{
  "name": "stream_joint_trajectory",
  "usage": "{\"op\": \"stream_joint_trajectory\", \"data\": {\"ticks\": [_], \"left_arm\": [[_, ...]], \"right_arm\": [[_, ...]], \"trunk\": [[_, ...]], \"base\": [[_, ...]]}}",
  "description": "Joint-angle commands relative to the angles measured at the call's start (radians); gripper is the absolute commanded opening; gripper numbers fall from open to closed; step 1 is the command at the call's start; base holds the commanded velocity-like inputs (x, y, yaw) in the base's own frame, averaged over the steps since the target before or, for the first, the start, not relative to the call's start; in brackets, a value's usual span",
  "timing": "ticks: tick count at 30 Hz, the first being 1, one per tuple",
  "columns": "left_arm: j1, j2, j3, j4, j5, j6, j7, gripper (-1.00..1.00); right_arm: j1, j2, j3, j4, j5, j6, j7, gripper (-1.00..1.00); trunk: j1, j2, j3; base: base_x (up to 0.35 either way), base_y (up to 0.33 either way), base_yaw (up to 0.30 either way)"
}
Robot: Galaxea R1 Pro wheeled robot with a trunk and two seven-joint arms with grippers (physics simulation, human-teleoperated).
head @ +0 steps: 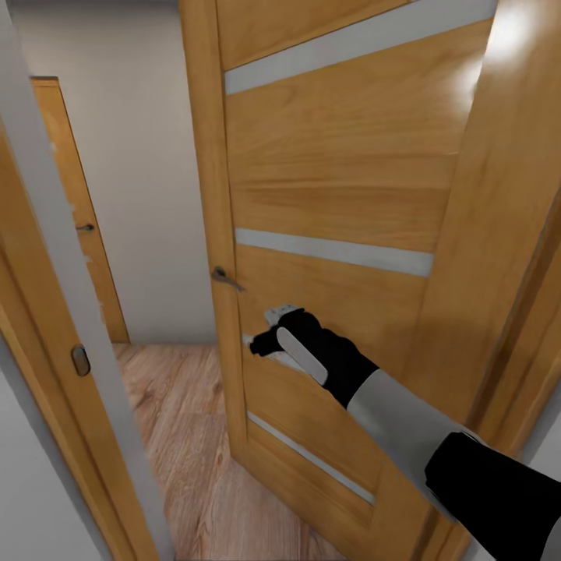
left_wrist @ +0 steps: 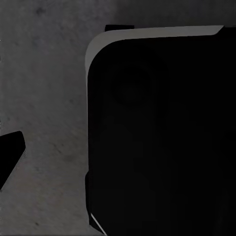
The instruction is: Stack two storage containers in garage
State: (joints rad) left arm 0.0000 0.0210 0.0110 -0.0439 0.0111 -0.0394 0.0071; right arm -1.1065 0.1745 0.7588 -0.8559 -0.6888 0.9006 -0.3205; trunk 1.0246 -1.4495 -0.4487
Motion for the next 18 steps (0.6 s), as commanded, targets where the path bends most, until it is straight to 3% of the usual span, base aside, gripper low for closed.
{"op": "stream_joint_trajectory", "data": {"ticks": [1,12,18], "left_arm": [[0.0,0.0,0.001,-0.001,0.001,-0.002,0.001,1.0],[0.0,-0.001,0.001,-0.001,0.001,-0.002,0.003,1.0],[0.0,-0.001,0.001,-0.001,0.001,-0.002,0.004,1.0]], "right_arm": [[-0.001,0.0,0.002,-0.011,-0.011,0.002,-0.01,1.0],[-0.001,0.0,0.017,-0.12,-0.015,0.076,-0.006,1.0],[-0.001,0.0,0.082,-0.142,-0.007,0.093,-0.029,1.0]], "trunk": [[0.0,0.0,-0.001],[0.0,0.0,-0.001],[0.0,0.0,-0.001]], "base": [[0.141,0.0,0.0],[0.037,0.0,0.0],[0.002,0.0,0.0]]}}
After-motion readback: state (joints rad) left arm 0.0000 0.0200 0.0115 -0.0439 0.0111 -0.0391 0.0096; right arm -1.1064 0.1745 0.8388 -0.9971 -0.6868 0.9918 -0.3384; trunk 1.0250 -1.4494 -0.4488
